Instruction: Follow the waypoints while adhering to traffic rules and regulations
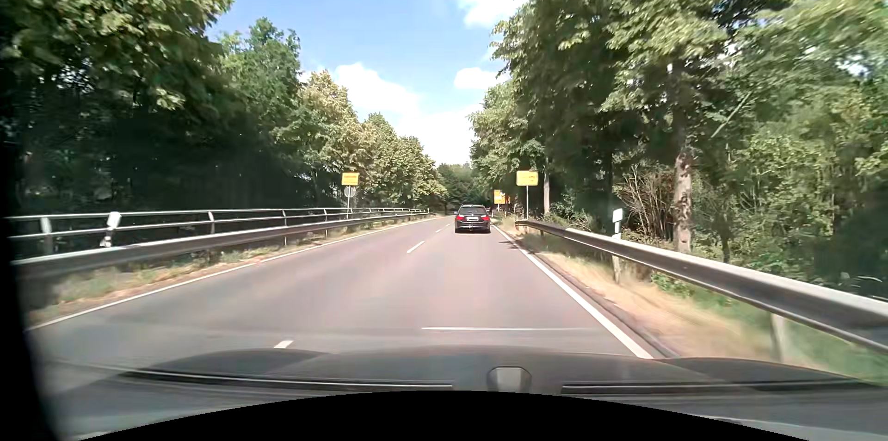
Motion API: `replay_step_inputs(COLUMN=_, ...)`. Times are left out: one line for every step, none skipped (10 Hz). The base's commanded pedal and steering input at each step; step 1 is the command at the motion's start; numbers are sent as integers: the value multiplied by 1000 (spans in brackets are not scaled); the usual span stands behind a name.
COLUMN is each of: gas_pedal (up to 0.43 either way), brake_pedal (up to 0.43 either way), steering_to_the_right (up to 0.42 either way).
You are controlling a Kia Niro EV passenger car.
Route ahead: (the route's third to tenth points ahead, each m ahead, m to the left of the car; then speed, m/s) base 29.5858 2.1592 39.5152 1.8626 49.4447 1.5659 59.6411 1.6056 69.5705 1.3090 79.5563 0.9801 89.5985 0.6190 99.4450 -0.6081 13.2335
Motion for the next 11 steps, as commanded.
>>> replay_step_inputs(gas_pedal=118, brake_pedal=6, steering_to_the_right=-1)
replay_step_inputs(gas_pedal=118, brake_pedal=6, steering_to_the_right=-1)
replay_step_inputs(gas_pedal=118, brake_pedal=6, steering_to_the_right=-1)
replay_step_inputs(gas_pedal=118, brake_pedal=6, steering_to_the_right=-1)
replay_step_inputs(gas_pedal=118, brake_pedal=6, steering_to_the_right=-1)
replay_step_inputs(gas_pedal=130, brake_pedal=6, steering_to_the_right=-1)
replay_step_inputs(gas_pedal=150, brake_pedal=6, steering_to_the_right=0)
replay_step_inputs(gas_pedal=157, brake_pedal=6, steering_to_the_right=2)
replay_step_inputs(gas_pedal=157, brake_pedal=6, steering_to_the_right=2)
replay_step_inputs(gas_pedal=157, brake_pedal=6, steering_to_the_right=2)
replay_step_inputs(gas_pedal=157, brake_pedal=6, steering_to_the_right=3)
